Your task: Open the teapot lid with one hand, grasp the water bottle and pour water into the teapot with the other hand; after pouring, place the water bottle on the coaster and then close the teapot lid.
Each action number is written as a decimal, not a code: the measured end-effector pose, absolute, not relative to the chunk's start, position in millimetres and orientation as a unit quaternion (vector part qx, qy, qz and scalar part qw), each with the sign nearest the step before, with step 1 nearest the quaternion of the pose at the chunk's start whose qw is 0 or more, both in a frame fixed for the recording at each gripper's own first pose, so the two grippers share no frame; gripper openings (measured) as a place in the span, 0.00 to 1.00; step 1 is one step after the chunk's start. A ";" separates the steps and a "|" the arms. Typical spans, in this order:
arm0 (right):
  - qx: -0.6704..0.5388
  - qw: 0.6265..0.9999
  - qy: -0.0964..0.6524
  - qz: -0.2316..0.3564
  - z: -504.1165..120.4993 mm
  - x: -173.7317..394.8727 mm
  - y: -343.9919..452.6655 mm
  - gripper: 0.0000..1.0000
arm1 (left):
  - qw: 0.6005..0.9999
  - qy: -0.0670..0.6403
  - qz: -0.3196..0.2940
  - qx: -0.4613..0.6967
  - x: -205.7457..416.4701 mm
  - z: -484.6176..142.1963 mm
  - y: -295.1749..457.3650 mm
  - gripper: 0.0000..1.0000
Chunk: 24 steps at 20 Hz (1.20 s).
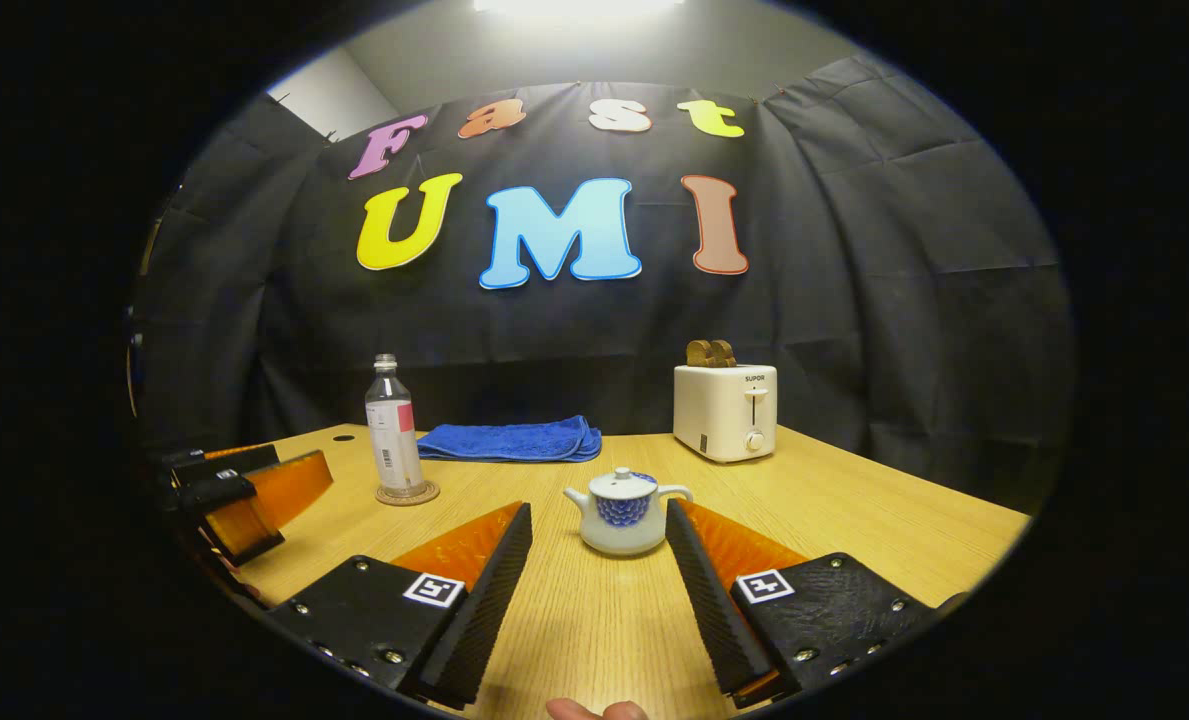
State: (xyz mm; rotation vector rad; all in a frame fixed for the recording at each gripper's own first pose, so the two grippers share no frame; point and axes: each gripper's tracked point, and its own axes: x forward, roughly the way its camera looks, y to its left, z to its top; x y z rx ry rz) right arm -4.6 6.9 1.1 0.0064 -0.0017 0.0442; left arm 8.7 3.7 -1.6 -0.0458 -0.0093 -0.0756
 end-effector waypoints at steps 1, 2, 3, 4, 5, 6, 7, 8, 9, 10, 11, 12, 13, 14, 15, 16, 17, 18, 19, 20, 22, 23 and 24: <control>-0.007 1.000 0.000 0.023 -0.1 -4.2 9.5 0.84 | 0.999 0.003 -0.041 -0.009 7.1 -4.0 -2.6 1.00; -0.004 1.000 0.001 0.029 0.4 -2.9 14.5 0.84 | 0.999 -0.002 -0.050 -0.008 5.2 -6.3 -6.4 1.00; -0.003 1.000 -0.001 0.021 0.1 -2.7 11.5 0.83 | 0.998 -0.003 -0.057 -0.012 2.7 -2.7 -16.7 1.00; -0.004 1.000 0.001 0.013 -0.6 -2.2 7.9 0.83 | 0.999 -0.002 -0.053 -0.008 -1.9 -2.0 -17.3 1.00; -0.003 1.000 0.000 0.002 -0.5 -1.2 5.2 0.83 | 0.999 -0.003 -0.049 -0.005 -3.5 -1.2 -15.6 1.00; -0.003 1.000 0.000 -0.005 -0.4 -1.5 4.3 0.83 | 0.999 -0.003 -0.043 -0.003 -5.2 0.0 -17.1 1.00; -0.003 1.000 0.000 -0.006 0.1 -0.9 4.9 0.83 | 0.999 -0.003 -0.037 -0.005 -4.6 -0.7 -15.1 1.00; -0.003 1.000 0.000 -0.007 0.0 -1.7 5.4 0.83 | 1.000 -0.002 -0.029 -0.005 -4.3 -0.5 -13.1 1.00; -0.003 1.000 0.000 -0.007 0.0 -2.0 5.0 0.83 | 1.000 -0.001 -0.023 -0.004 -3.7 -1.1 -10.8 1.00; -0.002 1.000 0.000 -0.007 -0.5 -2.1 4.5 0.83 | 1.000 -0.001 -0.023 -0.004 -4.4 -0.4 -12.1 1.00; -0.002 1.000 0.001 -0.007 -0.4 -1.9 4.4 0.83 | 1.000 -0.001 -0.022 -0.005 -4.9 -0.2 -12.0 1.00; -0.002 1.000 0.002 -0.003 -0.7 -1.2 5.7 0.83 | 1.000 -0.001 -0.023 -0.004 -4.4 -1.3 -12.2 1.00; -0.002 1.000 0.001 0.001 0.2 -1.9 7.6 0.83 | 1.000 0.000 -0.022 -0.005 -4.3 -1.5 -11.9 1.00; -0.003 1.000 0.000 0.001 0.0 -1.7 7.5 0.83 | 1.000 0.001 -0.022 -0.004 -4.8 -0.9 -11.9 1.00; -0.002 1.000 0.002 0.001 -0.1 -1.4 6.9 0.83 | 1.000 0.002 -0.025 -0.005 -3.8 -3.2 -13.7 1.00; -0.002 1.000 0.002 0.002 -0.8 -2.2 7.0 0.83 | 1.000 0.001 -0.027 -0.004 -4.3 -1.7 -14.2 1.00; -0.002 1.000 0.001 0.002 -0.6 -1.7 7.6 0.83 | 1.000 0.001 -0.027 -0.004 -3.4 -2.6 -14.1 1.00; -0.003 1.000 0.001 0.002 -0.1 -1.6 7.7 0.83 | 1.000 0.002 -0.027 -0.005 -4.1 -2.1 -13.7 1.00; -0.002 1.000 0.001 0.002 -0.1 -1.5 7.7 0.83 | 1.000 0.001 -0.027 -0.004 -3.8 -2.1 -14.4 1.00; -0.002 1.000 0.001 0.002 0.2 -0.9 7.5 0.83 | 1.000 0.002 -0.028 -0.005 -3.6 -2.2 -14.1 1.00; -0.002 1.000 0.001 0.002 -0.1 -1.3 7.4 0.83 | 1.000 0.002 -0.031 -0.005 -4.6 -1.0 -14.9 1.00; -0.002 1.000 0.001 0.001 0.3 -0.8 7.0 0.83 | 0.999 0.002 -0.033 -0.005 -4.3 -2.2 -16.5 1.00; -0.002 1.000 0.002 0.000 -0.7 -1.4 6.5 0.83 | 0.999 0.002 -0.035 -0.004 -3.3 -1.8 -17.0 1.00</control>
